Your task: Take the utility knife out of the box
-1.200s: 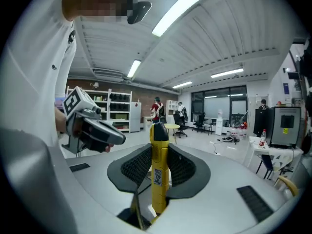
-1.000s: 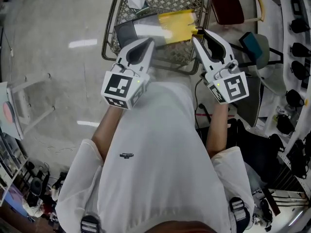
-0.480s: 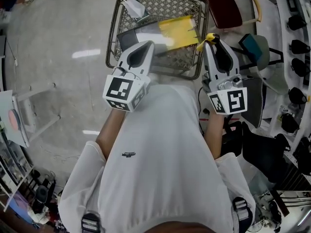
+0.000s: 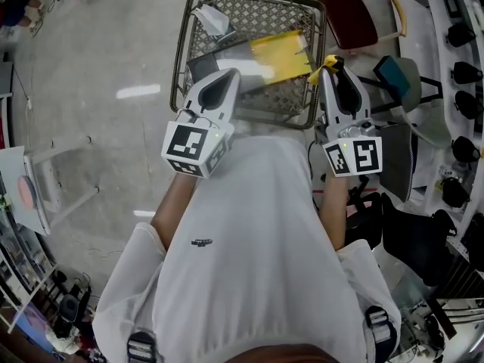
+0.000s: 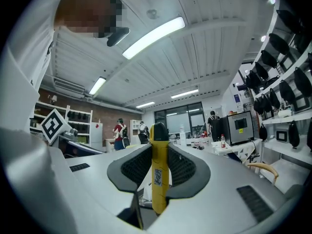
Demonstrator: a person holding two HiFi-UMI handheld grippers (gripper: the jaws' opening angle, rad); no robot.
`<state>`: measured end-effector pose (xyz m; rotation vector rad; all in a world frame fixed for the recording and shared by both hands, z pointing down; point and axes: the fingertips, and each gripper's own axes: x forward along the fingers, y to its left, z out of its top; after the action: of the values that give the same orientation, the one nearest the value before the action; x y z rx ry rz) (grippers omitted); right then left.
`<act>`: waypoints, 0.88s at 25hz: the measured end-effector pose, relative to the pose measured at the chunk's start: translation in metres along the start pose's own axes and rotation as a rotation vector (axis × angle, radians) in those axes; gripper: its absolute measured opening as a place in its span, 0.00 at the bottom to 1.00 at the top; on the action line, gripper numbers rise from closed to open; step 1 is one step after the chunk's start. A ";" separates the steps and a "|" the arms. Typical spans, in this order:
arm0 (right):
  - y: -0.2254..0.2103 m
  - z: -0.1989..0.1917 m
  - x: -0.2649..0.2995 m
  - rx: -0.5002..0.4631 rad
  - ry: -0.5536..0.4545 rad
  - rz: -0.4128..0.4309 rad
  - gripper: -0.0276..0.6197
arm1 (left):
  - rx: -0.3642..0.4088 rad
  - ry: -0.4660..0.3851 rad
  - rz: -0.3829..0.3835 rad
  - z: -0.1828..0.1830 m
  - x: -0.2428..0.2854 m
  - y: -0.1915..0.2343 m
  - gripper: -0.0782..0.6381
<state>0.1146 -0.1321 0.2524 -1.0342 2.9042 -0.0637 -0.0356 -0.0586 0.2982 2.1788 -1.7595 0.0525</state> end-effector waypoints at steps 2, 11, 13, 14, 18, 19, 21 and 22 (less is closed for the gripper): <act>0.000 0.000 0.001 0.003 -0.001 -0.006 0.18 | 0.004 -0.001 -0.003 0.001 0.000 0.000 0.11; 0.005 -0.001 -0.003 0.012 -0.001 -0.022 0.18 | -0.004 0.003 -0.004 -0.003 -0.006 -0.001 0.11; 0.006 -0.005 -0.004 0.016 0.007 -0.025 0.18 | -0.008 0.008 -0.007 -0.007 -0.006 -0.001 0.11; 0.007 -0.007 -0.005 0.019 0.011 -0.022 0.18 | -0.009 0.009 -0.008 -0.008 -0.006 -0.001 0.11; 0.013 -0.015 -0.010 0.032 0.026 -0.021 0.18 | -0.008 0.011 -0.015 -0.011 -0.007 -0.006 0.11; 0.013 -0.015 -0.011 0.033 0.025 -0.024 0.18 | -0.007 0.010 -0.018 -0.010 -0.006 -0.007 0.11; 0.015 -0.014 -0.012 0.033 0.023 -0.028 0.18 | -0.005 0.007 -0.024 -0.008 -0.006 -0.008 0.10; 0.016 -0.013 -0.013 0.033 0.021 -0.029 0.18 | -0.004 0.006 -0.025 -0.007 -0.006 -0.009 0.11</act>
<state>0.1138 -0.1115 0.2653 -1.0769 2.8971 -0.1237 -0.0270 -0.0494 0.3016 2.1952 -1.7268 0.0493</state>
